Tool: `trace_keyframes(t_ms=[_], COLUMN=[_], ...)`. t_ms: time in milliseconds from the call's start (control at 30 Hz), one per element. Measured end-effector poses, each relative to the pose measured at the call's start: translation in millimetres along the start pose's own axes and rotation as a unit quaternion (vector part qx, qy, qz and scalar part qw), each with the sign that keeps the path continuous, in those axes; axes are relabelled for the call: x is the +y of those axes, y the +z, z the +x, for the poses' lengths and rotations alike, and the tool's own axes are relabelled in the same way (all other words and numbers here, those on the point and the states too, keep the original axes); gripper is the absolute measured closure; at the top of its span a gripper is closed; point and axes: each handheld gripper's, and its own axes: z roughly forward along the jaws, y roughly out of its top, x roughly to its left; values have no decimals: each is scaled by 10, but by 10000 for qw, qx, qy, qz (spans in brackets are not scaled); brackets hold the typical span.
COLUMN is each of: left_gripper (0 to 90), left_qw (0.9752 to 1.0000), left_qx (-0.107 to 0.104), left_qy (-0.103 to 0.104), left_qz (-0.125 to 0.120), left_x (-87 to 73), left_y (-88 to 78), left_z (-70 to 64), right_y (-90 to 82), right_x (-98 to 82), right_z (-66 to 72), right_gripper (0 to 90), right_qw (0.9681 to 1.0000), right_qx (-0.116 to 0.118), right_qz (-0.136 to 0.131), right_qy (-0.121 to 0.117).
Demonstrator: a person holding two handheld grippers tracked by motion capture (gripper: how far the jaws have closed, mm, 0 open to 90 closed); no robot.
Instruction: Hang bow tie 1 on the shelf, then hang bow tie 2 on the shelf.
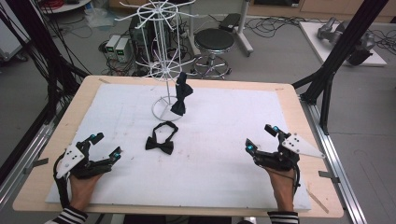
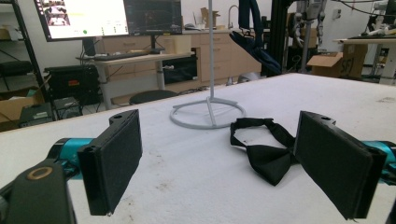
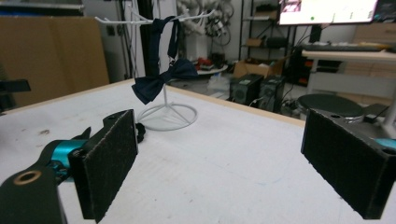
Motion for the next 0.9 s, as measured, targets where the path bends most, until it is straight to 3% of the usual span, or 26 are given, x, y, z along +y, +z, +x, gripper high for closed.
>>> trace_keyframes(t_ms=[100, 167, 300, 467, 767, 900], left_gripper=[158, 157, 158, 157, 157, 154], left_qw=[10000, 10000, 10000, 10000, 9999, 9998], left_qx=[13, 20, 29, 36, 38, -4], left_qy=[24, 26, 10, 75, -115, -165], left_qz=[3, 5, 2, -2, -32, -92], left_x=[1, 1, 1, 2, -1, 11], left_y=[4, 4, 2, 1, -4, 1], left_z=[-6, -6, -6, -15, 20, 22], right_y=[-44, -39, -25, 2, -119, -184], right_x=[-118, -131, -128, -144, -138, -175], right_z=[-17, -26, -11, -18, -8, -24], right_gripper=[102, 102, 102, 102, 102, 102], right_qw=[9999, 9997, 9999, 9997, 9997, 9996], right_qx=[-56, -100, -88, -52, -115, -155], right_qz=[29, 213, 117, 189, -107, -90], right_qy=[83, 79, 25, 121, 160, 214])
